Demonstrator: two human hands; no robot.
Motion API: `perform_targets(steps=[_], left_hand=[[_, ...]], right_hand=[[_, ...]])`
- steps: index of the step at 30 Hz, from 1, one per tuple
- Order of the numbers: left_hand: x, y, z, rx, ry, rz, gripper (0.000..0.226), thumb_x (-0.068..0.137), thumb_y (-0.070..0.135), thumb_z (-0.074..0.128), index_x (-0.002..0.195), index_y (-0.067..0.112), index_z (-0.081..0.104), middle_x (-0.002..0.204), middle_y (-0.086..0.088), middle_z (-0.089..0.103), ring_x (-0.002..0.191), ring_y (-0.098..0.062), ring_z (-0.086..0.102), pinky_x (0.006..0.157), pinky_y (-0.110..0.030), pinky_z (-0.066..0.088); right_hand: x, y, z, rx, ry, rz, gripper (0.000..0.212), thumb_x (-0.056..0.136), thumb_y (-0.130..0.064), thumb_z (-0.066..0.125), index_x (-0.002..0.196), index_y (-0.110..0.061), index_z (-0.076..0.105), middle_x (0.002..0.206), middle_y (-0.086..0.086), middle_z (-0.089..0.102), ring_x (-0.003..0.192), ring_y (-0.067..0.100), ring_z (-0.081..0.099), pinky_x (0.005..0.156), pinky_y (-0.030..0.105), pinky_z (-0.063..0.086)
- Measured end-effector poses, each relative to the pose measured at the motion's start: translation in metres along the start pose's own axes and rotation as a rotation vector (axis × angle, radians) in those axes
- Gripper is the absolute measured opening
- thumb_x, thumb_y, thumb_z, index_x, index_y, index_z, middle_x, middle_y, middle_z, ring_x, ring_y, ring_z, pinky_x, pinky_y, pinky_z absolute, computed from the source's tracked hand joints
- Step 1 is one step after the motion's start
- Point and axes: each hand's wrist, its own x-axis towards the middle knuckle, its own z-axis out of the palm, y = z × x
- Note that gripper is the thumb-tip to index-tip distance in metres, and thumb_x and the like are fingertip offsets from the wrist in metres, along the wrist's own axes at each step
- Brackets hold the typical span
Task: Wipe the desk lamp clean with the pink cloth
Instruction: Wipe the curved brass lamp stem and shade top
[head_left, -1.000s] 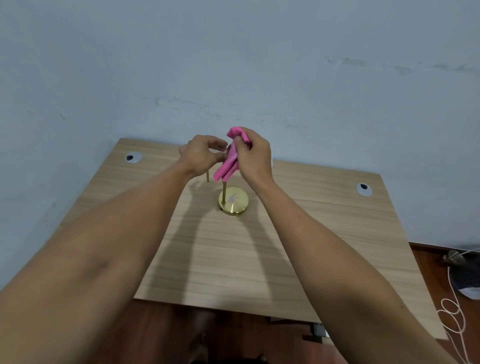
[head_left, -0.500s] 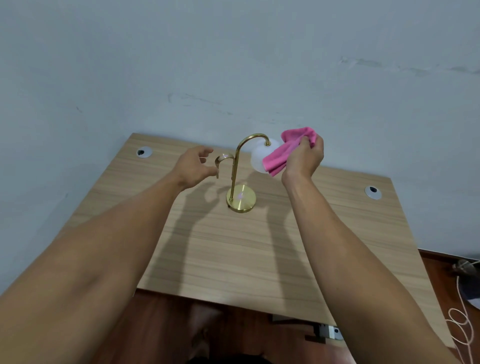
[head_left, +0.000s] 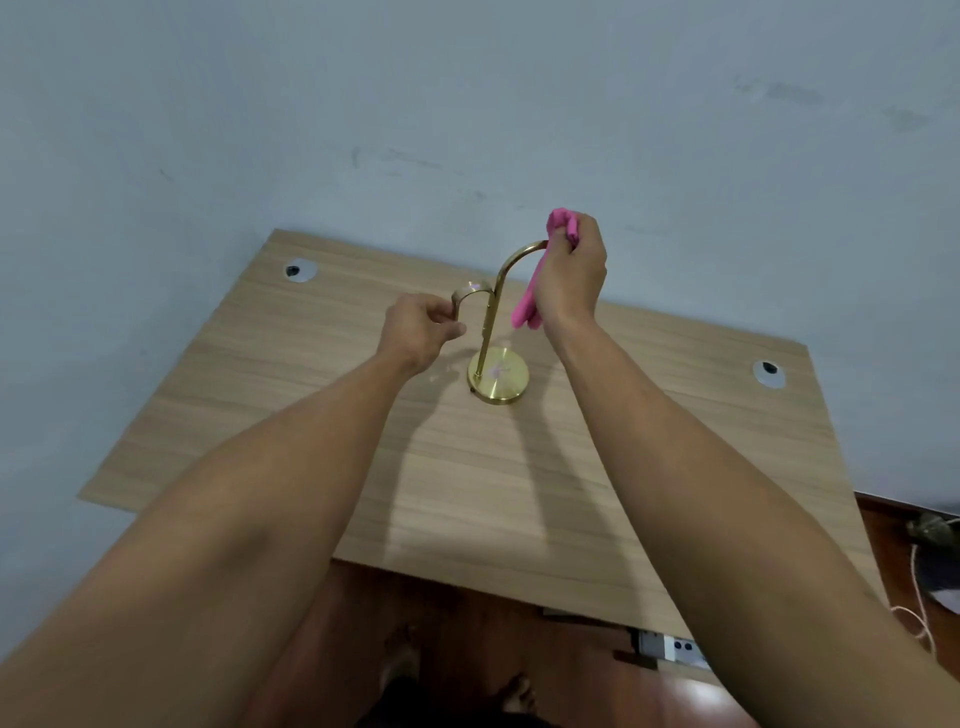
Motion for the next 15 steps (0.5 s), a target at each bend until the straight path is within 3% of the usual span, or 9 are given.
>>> perform_targets(steps=[2,3,4,5,9,12,15], left_hand=[[0.001,-0.001,0.003,-0.044,0.032,0.0,0.021,0.084,0.009,0.083,0.103,0.002,0.078,0.09,-0.007,0.071,0.084,-0.015,0.064,0.073,-0.013,0.045],[0.001,-0.002,0.004,-0.063,0.042,0.0,0.02,0.084,0.008,0.083,0.102,0.001,0.077,0.089,-0.007,0.07,0.083,-0.015,0.063,0.072,-0.013,0.045],[0.002,-0.003,0.004,-0.077,0.042,0.002,0.019,0.085,0.008,0.082,0.101,0.0,0.077,0.087,-0.007,0.069,0.082,-0.014,0.063,0.072,-0.013,0.046],[0.003,-0.004,0.004,-0.09,0.034,0.007,0.017,0.085,0.007,0.082,0.1,-0.001,0.077,0.086,-0.007,0.068,0.082,-0.014,0.063,0.072,-0.012,0.047],[0.006,-0.005,0.002,-0.141,-0.006,0.019,0.015,0.086,0.004,0.079,0.098,-0.003,0.075,0.086,-0.01,0.066,0.083,-0.019,0.064,0.08,-0.024,0.054],[0.007,-0.005,0.0,-0.179,-0.061,0.011,0.009,0.087,0.002,0.078,0.094,0.0,0.072,0.077,-0.009,0.062,0.075,-0.019,0.062,0.064,-0.016,0.048],[0.01,-0.006,-0.002,-0.254,-0.136,-0.017,0.011,0.088,0.0,0.077,0.089,0.006,0.067,0.067,-0.005,0.054,0.065,-0.016,0.054,0.056,-0.022,0.04]], right_hand=[[-0.008,0.004,0.009,-0.095,-0.017,-0.075,0.031,0.105,-0.016,0.037,0.109,-0.026,0.066,0.109,-0.011,0.07,0.081,0.023,0.077,0.05,0.028,0.055],[-0.014,0.007,0.012,-0.124,-0.031,-0.142,0.031,0.106,-0.012,0.039,0.111,-0.023,0.068,0.106,-0.016,0.068,0.098,0.019,0.074,0.07,0.031,0.059],[-0.019,0.012,0.015,-0.133,-0.062,-0.208,0.03,0.106,-0.009,0.041,0.112,-0.018,0.069,0.103,-0.021,0.065,0.107,0.005,0.066,0.085,0.024,0.056],[-0.025,0.018,0.017,-0.135,-0.103,-0.264,0.028,0.106,-0.007,0.043,0.113,-0.014,0.069,0.101,-0.023,0.062,0.105,-0.007,0.06,0.088,0.016,0.05],[-0.044,0.037,0.025,-0.084,-0.192,-0.317,0.024,0.106,-0.007,0.045,0.111,-0.013,0.068,0.108,-0.008,0.067,0.084,-0.005,0.065,0.064,0.011,0.053],[-0.053,0.045,0.029,-0.011,-0.095,-0.328,0.025,0.103,-0.003,0.045,0.112,-0.014,0.067,0.114,0.001,0.068,0.09,-0.002,0.065,0.077,0.016,0.053],[-0.056,0.046,0.039,-0.113,-0.134,-0.374,0.027,0.102,-0.001,0.048,0.116,-0.011,0.069,0.112,-0.004,0.067,0.099,-0.006,0.058,0.086,0.019,0.05]])
